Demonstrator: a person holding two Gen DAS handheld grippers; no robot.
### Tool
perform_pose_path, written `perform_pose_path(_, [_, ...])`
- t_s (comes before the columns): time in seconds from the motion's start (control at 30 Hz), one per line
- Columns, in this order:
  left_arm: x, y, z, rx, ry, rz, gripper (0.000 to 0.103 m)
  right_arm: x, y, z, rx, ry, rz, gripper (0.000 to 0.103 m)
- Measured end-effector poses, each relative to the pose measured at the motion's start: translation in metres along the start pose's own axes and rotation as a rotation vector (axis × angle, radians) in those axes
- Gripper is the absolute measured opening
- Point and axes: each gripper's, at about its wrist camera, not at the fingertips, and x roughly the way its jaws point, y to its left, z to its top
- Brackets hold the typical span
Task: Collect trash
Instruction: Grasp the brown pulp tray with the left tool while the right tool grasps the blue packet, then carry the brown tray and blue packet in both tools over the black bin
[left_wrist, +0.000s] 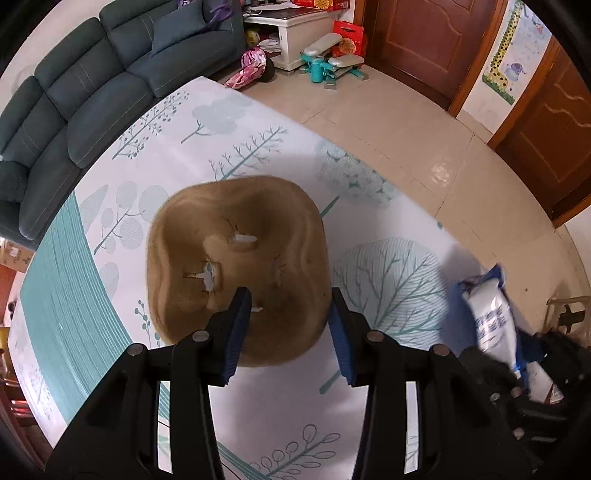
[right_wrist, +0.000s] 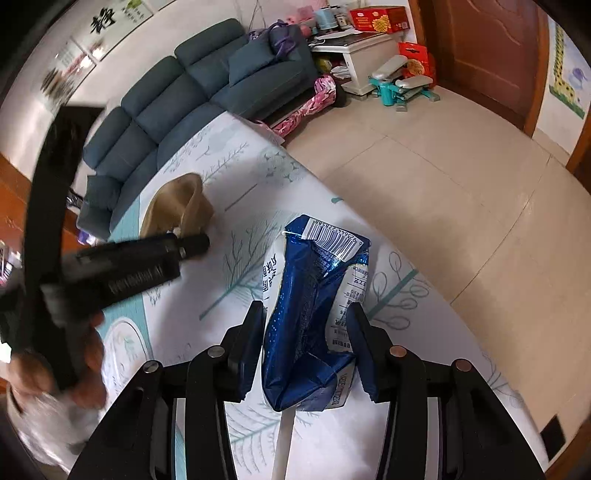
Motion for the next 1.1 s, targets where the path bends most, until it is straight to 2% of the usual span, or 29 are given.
perform_pose_path(0.03, [0.000, 0.002, -0.002, -0.002, -0.007, -0.003, 0.034, 0.000, 0.000, 0.000, -0.001, 0.000, 0.002, 0.045])
perform_pose_path(0.07, [-0.001, 0.002, -0.005, -0.005, -0.014, -0.006, 0.017, 0.000, 0.000, 0.000, -0.001, 0.001, 0.005, 0.045])
perform_pose_path(0.1, [-0.001, 0.004, -0.008, -0.011, -0.020, 0.008, 0.015, -0.001, -0.001, -0.001, 0.000, 0.002, 0.009, 0.045])
perform_pose_path(0.17, [-0.004, 0.006, -0.014, -0.020, -0.033, 0.034, 0.013, -0.003, 0.000, -0.006, 0.004, 0.005, 0.019, 0.045])
perform_pose_path(0.33, [-0.027, 0.008, -0.043, -0.027, -0.071, 0.014, 0.009, -0.016, 0.001, -0.028, 0.014, 0.020, 0.054, 0.045])
perform_pose_path(0.7, [-0.113, -0.016, -0.158, -0.009, -0.059, -0.190, 0.006, -0.075, -0.005, -0.126, 0.097, 0.061, 0.191, 0.044])
perform_pose_path(0.87, [-0.145, -0.039, -0.214, 0.025, -0.035, -0.254, 0.006, -0.101, -0.014, -0.177, 0.188, 0.077, 0.287, 0.044])
perform_pose_path(1.1, [-0.187, -0.066, -0.288, 0.031, -0.004, -0.346, 0.006, -0.139, -0.021, -0.239, 0.274, 0.091, 0.379, 0.044])
